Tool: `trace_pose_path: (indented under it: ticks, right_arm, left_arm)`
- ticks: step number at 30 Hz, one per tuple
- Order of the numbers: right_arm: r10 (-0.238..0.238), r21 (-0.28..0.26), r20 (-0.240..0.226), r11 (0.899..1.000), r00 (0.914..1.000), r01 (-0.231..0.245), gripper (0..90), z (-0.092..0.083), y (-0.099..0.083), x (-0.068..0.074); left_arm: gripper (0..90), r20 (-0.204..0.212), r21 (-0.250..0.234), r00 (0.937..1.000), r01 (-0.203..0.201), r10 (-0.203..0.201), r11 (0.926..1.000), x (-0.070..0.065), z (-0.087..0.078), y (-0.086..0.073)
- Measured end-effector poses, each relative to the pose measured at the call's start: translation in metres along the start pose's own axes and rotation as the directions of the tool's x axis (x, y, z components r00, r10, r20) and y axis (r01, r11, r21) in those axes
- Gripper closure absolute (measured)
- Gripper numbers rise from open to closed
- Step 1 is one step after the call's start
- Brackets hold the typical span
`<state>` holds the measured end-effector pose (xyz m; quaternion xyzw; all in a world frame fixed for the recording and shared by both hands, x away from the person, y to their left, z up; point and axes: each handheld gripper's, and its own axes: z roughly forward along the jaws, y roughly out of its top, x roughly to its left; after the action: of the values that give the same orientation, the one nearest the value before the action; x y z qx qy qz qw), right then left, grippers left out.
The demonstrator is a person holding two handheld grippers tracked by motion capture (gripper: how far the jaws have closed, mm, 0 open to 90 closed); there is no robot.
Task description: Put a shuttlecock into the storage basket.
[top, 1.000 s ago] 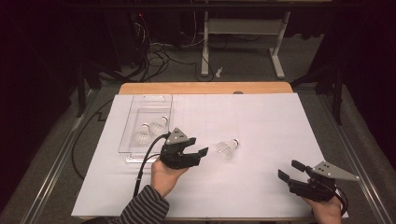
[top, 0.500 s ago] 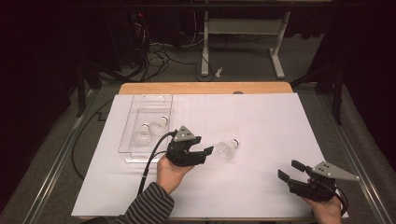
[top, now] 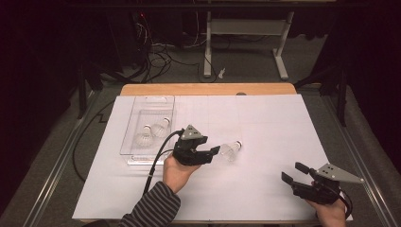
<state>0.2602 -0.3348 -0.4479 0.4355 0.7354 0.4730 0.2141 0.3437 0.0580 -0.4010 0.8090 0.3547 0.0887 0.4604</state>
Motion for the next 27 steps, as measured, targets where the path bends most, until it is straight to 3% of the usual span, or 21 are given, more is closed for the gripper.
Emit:
trace_pose_path:
  ticks: [21,27]
  right_arm:
    - [0.003,0.001,0.000,1.000,1.0000,-0.003,30.7,0.000,0.000,0.000]
    - [0.003,0.001,-0.002,1.000,1.0000,-0.003,30.7,0.000,0.000,0.000]
  left_arm:
    - [40.9,0.009,0.019,1.0000,-0.004,0.004,0.9998,-0.001,0.014,0.015]
    - [41.3,0.018,0.046,0.9998,0.007,-0.008,0.9989,0.001,0.019,0.019]
